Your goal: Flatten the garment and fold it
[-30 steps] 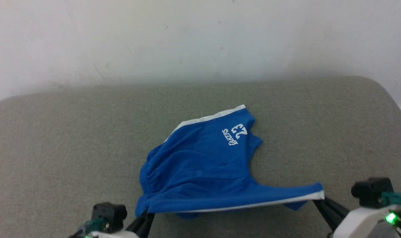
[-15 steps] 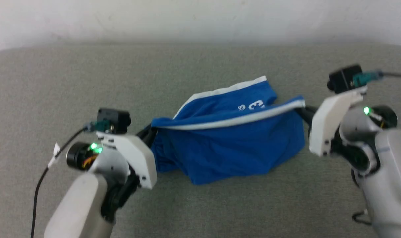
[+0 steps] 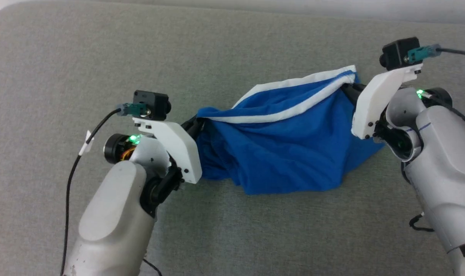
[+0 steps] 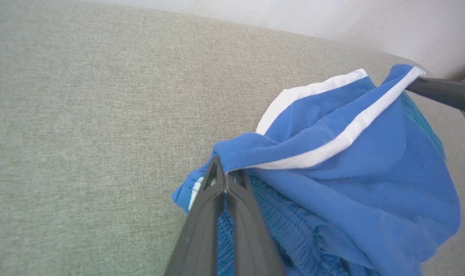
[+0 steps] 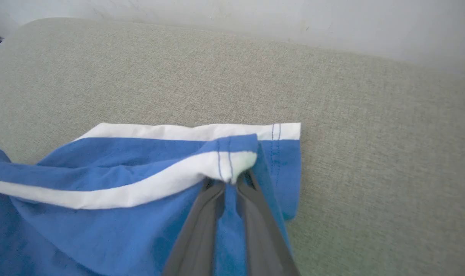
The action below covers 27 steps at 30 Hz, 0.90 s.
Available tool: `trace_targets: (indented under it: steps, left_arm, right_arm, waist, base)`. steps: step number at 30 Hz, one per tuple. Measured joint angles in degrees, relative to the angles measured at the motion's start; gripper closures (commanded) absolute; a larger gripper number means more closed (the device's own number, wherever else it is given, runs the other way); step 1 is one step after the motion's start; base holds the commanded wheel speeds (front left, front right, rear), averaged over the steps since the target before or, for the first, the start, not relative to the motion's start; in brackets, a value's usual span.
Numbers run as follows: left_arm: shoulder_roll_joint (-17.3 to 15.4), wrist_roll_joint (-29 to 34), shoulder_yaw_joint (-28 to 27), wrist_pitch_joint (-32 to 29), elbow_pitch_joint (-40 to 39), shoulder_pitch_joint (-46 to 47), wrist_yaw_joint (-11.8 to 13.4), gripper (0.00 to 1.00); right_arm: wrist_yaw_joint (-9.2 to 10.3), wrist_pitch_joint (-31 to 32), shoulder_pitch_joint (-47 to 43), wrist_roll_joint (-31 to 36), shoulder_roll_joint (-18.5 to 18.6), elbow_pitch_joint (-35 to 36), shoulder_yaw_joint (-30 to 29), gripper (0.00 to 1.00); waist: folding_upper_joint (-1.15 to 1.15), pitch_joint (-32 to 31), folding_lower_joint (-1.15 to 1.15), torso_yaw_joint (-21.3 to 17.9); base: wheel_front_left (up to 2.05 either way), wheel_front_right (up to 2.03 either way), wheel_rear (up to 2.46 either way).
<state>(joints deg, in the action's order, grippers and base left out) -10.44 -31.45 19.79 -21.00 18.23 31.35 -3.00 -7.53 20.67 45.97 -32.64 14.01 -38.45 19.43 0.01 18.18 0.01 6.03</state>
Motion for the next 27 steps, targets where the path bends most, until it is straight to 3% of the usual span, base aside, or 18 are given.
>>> trace_targets:
  steps: [1,2,9,16,21,27]
  left_arm:
    - [0.4,-0.35,0.09,0.44,0.74,0.25,-0.13,0.04]
    - [0.77,-0.55,0.13,0.96,1.31,0.4,-0.49,0.0]
    - [1.47,-1.33,-1.55,7.34,2.88,-0.4,-0.16,0.0]
    - [1.46,0.59,-3.75,15.81,-2.16,-8.68,5.38,0.0]
    - [0.96,2.5,-4.26,17.86,-8.42,-14.94,9.26,0.0]
    - [-0.52,2.82,-1.99,11.76,-13.59,-18.2,10.11,0.0]
  right_arm:
    - [0.0,-1.44,0.13,-0.52,0.02,-1.27,0.77,0.0]
    - [0.0,-3.02,0.15,-1.01,0.03,-2.32,1.53,0.0]
    - [0.0,-17.84,-0.38,-3.19,0.49,-5.86,4.27,0.0]
    - [0.0,-32.4,-6.69,-2.9,2.37,-2.36,6.06,0.0]
    - [0.0,-34.9,-13.46,0.76,3.07,4.19,2.31,0.0]
    - [0.0,-33.2,-24.02,6.16,2.22,14.61,-4.66,0.0]
  waist:
    - [0.0,0.27,0.0,0.35]
    - [0.0,0.48,0.0,0.68]
    - [0.0,-0.46,-0.01,1.25]
    - [0.0,-4.71,-0.02,0.43]
    - [0.0,-8.3,-0.03,-0.45]
    - [0.0,-12.03,-0.03,-1.98]
  base:
    - [0.0,0.0,0.0]
    - [0.0,0.0,0.0]
    - [0.0,0.0,0.0]
    - [0.0,0.0,0.0]
    - [0.0,0.0,0.0]
    - [0.0,0.0,0.0]
